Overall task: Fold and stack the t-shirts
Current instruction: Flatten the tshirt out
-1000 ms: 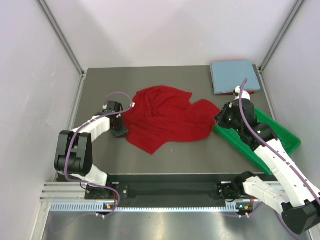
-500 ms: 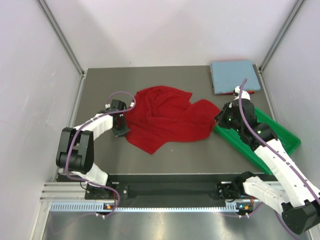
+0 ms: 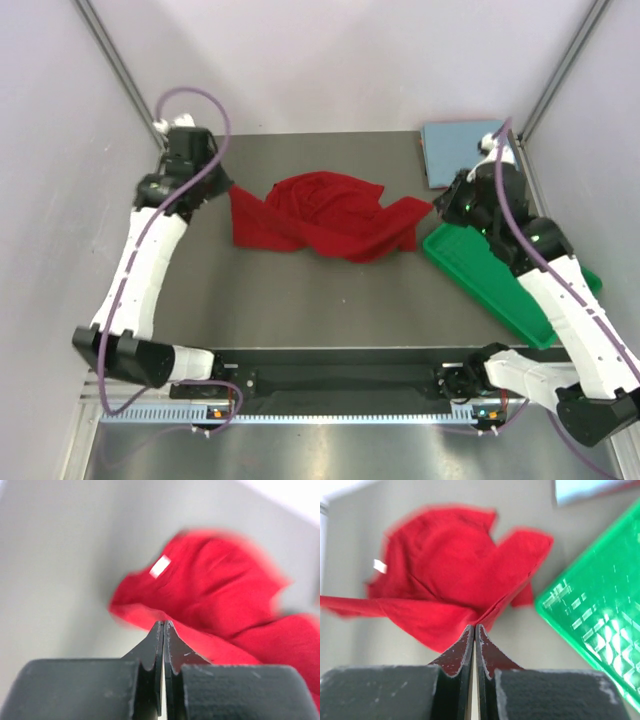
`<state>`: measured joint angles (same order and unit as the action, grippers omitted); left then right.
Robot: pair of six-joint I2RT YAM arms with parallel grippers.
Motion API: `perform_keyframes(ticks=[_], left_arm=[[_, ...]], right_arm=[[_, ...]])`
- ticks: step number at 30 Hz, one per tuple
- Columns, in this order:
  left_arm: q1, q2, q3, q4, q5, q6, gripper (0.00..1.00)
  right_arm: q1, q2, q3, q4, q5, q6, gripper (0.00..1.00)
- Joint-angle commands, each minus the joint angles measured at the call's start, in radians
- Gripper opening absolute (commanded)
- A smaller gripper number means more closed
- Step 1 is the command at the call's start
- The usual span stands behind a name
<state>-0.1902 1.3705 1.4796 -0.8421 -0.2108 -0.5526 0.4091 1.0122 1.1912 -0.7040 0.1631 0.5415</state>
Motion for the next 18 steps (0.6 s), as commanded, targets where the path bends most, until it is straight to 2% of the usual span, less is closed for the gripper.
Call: perform_keyframes(ticks=[1, 3, 6, 10, 14, 17, 18], left_arm=[[0.0, -0.086, 0.219, -0.09, -0.035, -0.02, 0.0], [0.0, -0.111, 0.336, -0.098, -0.01, -0.036, 0.0], [0.0, -0.174, 0.424, -0.097, 0.014, -0.065, 0.0], [0.0, -0.312, 0.429, -0.088, 0.022, -0.118, 0.0], [0.0, -0.438, 0.429, -0.12, 0.05, -0.155, 0.0], [0.0, -0.488, 0.484, -0.19, 0.048, -0.159, 0.0], [0.0, -0.482, 0.543, -0.233, 0.053, -0.156, 0.0]], right_arm=[[-0.004, 0.028, 0.211, -0.028, 0.006, -0.017, 0.0], [-0.004, 0.035, 0.28, -0.044, -0.055, -0.005, 0.0], [-0.004, 0.009, 0.292, -0.051, -0.158, 0.021, 0.0], [-0.001, -0.136, 0.229, -0.058, -0.284, 0.072, 0.0], [-0.001, -0.297, 0.205, -0.092, -0.303, 0.117, 0.0], [-0.001, -0.369, 0.263, -0.173, -0.251, 0.15, 0.0], [-0.001, -0.377, 0.289, -0.198, -0.226, 0.164, 0.0]])
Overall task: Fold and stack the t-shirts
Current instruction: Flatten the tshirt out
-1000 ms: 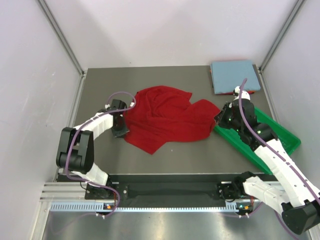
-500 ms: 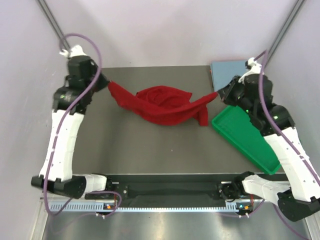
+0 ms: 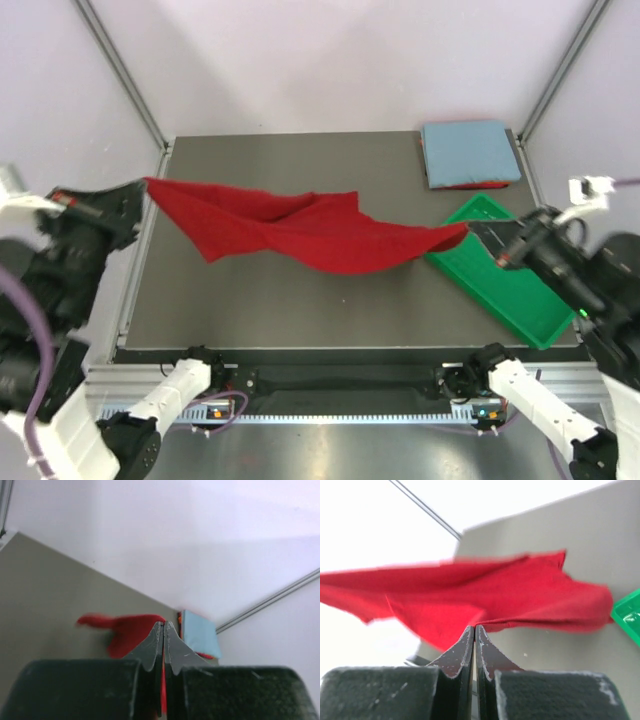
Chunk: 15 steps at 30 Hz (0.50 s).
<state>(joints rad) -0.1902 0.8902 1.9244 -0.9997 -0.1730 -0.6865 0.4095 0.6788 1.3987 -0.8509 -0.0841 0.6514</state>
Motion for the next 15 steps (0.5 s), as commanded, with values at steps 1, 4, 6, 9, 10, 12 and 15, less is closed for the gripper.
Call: perform_keyframes(ticks=[1, 4, 6, 9, 10, 12, 15], left_arm=[[0.0, 0.006, 0.131, -0.1, 0.015, -0.018, 0.0], [0.0, 0.047, 0.199, -0.151, -0.032, 0.011, 0.0], [0.0, 0.069, 0.133, -0.139, -0.081, 0.041, 0.0], [0.0, 0.088, -0.089, -0.007, -0.15, 0.088, 0.0], [0.0, 0.102, -0.134, 0.028, -0.164, 0.102, 0.0], [0.001, 0.192, -0.2, 0.098, -0.193, 0.122, 0.0], [0.005, 0.334, -0.215, 0.257, -0.217, 0.146, 0.0]], right_arm=[[-0.001, -0.05, 0.094, -0.06, 0.035, 0.057, 0.0], [-0.001, -0.01, 0.118, -0.063, 0.079, 0.051, 0.0], [-0.001, 0.034, 0.088, -0.019, 0.102, 0.007, 0.0], [-0.001, 0.168, 0.03, 0.103, 0.104, -0.053, 0.0], [-0.001, 0.264, 0.036, 0.134, 0.107, -0.073, 0.0], [-0.003, 0.381, 0.113, 0.202, 0.133, -0.131, 0.0], [-0.009, 0.605, 0.254, 0.341, 0.124, -0.174, 0.0]])
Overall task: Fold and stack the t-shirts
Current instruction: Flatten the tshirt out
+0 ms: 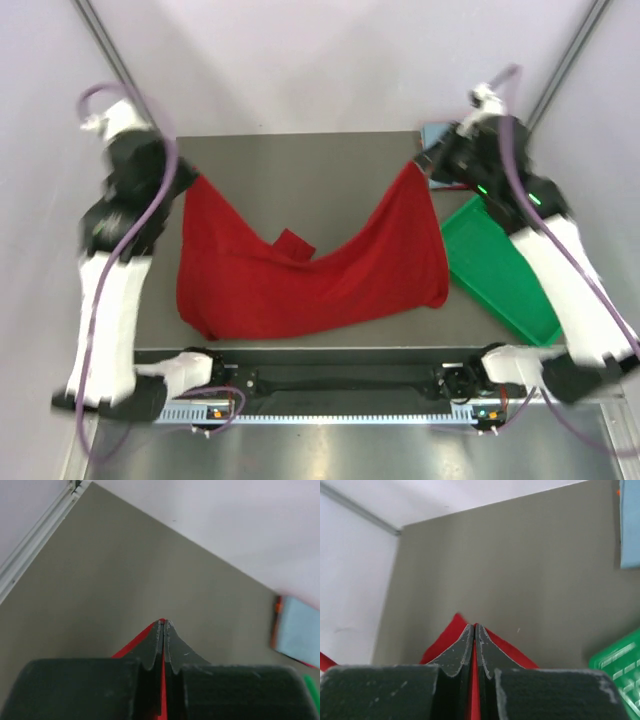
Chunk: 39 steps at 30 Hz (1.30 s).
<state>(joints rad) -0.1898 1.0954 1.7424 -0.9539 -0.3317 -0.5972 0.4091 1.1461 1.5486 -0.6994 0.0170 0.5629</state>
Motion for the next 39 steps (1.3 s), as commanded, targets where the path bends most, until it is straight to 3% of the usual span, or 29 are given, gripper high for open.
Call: perform_keyframes(ticks=[1, 3, 5, 6, 7, 9, 10, 11, 12, 14, 16, 17, 21, 25, 26, 32, 37, 39], left_arm=[[0.004, 0.161, -0.037, 0.274, -0.114, 0.074, 0.0], [0.036, 0.271, 0.006, 0.407, -0.173, 0.117, 0.0], [0.145, 0.41, 0.119, 0.377, -0.161, 0.016, 0.0], [0.182, 0.45, 0.229, 0.365, -0.092, -0.019, 0.0], [0.235, 0.492, 0.3, 0.337, -0.029, -0.059, 0.0], [0.334, 0.604, 0.549, 0.278, 0.143, -0.151, 0.0], [0.348, 0.662, 0.634, 0.267, 0.173, -0.167, 0.0], [0.363, 0.681, 0.784, 0.258, 0.23, -0.173, 0.0], [0.365, 0.689, 0.831, 0.26, 0.255, -0.171, 0.0], [0.365, 0.634, 0.795, 0.3, 0.284, -0.159, 0.0], [0.368, 0.51, 0.682, 0.346, 0.27, -0.141, 0.0], [0.366, 0.464, 0.543, 0.366, 0.269, -0.133, 0.0], [0.365, 0.247, 0.22, 0.426, 0.24, -0.098, 0.0], [0.365, 0.089, -0.036, 0.402, 0.22, -0.066, 0.0], [0.365, 0.04, -0.131, 0.385, 0.226, -0.064, 0.0], [0.346, -0.156, -0.354, 0.244, 0.185, -0.015, 0.0], [0.328, -0.204, -0.267, 0.161, 0.129, 0.003, 0.0], [0.326, -0.178, -0.126, 0.136, 0.166, 0.005, 0.0]], right_arm=[[-0.009, 0.25, 0.149, 0.228, 0.018, -0.096, 0.0], [-0.012, 0.372, 0.343, 0.308, 0.017, -0.132, 0.0], [-0.021, 0.561, 0.524, 0.322, 0.0, -0.161, 0.0], [-0.036, 0.625, 0.736, 0.308, -0.008, -0.166, 0.0], [-0.045, 0.738, 0.845, 0.296, -0.006, -0.158, 0.0], [-0.084, 0.811, 1.061, 0.282, -0.009, -0.118, 0.0], [-0.096, 0.795, 1.062, 0.335, 0.0, -0.109, 0.0], [-0.104, 0.759, 0.962, 0.388, 0.012, -0.101, 0.0], [-0.113, 0.709, 0.877, 0.453, 0.023, -0.109, 0.0], [-0.119, 0.571, 0.707, 0.555, 0.053, -0.115, 0.0], [-0.128, 0.488, 0.648, 0.549, 0.072, -0.127, 0.0], [-0.125, 0.457, 0.558, 0.557, 0.07, -0.129, 0.0], [-0.124, 0.325, 0.336, 0.574, -0.012, -0.135, 0.0], [-0.116, 0.201, 0.139, 0.499, -0.083, -0.132, 0.0], [-0.116, 0.169, 0.028, 0.492, -0.086, -0.127, 0.0], [-0.115, -0.094, -0.367, 0.31, -0.023, -0.08, 0.0], [-0.115, -0.253, -0.43, 0.137, -0.057, -0.041, 0.0], [-0.112, -0.278, -0.381, 0.08, -0.107, -0.032, 0.0]])
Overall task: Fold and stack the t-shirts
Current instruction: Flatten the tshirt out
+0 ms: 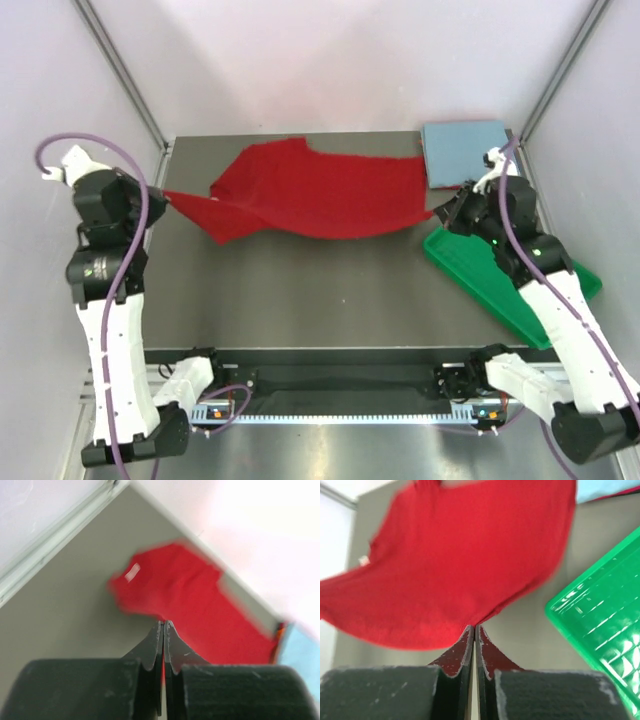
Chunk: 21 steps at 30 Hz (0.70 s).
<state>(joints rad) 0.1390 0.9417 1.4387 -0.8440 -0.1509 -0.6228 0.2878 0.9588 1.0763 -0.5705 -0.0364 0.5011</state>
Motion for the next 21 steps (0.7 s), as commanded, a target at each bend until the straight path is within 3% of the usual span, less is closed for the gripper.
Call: perform_keyframes(ticks=[1, 5, 9, 11, 16, 21], left_arm=[[-0.001, 0.001, 0.234, 0.008, -0.004, 0.025, 0.0], [-0.016, 0.026, 0.535, -0.069, -0.001, 0.0, 0.0], [-0.018, -0.038, 0.543, -0.017, 0.016, -0.073, 0.0], [-0.018, -0.057, 0.575, 0.006, 0.103, -0.116, 0.0], [-0.018, 0.018, 0.799, -0.053, 0.11, -0.147, 0.0], [-0.018, 0.08, 0.749, 0.026, 0.145, -0.144, 0.0]], right_arm=[[0.008, -0.101, 0.111, -0.098, -0.066, 0.031, 0.0], [0.008, -0.186, 0.203, -0.16, -0.127, 0.054, 0.0], [0.01, -0.271, 0.267, -0.189, -0.189, 0.117, 0.0], [0.008, -0.296, 0.302, -0.18, -0.244, 0.187, 0.0], [0.008, -0.336, 0.389, -0.137, -0.212, 0.243, 0.0], [0.01, -0.249, 0.349, -0.042, -0.164, 0.206, 0.0]])
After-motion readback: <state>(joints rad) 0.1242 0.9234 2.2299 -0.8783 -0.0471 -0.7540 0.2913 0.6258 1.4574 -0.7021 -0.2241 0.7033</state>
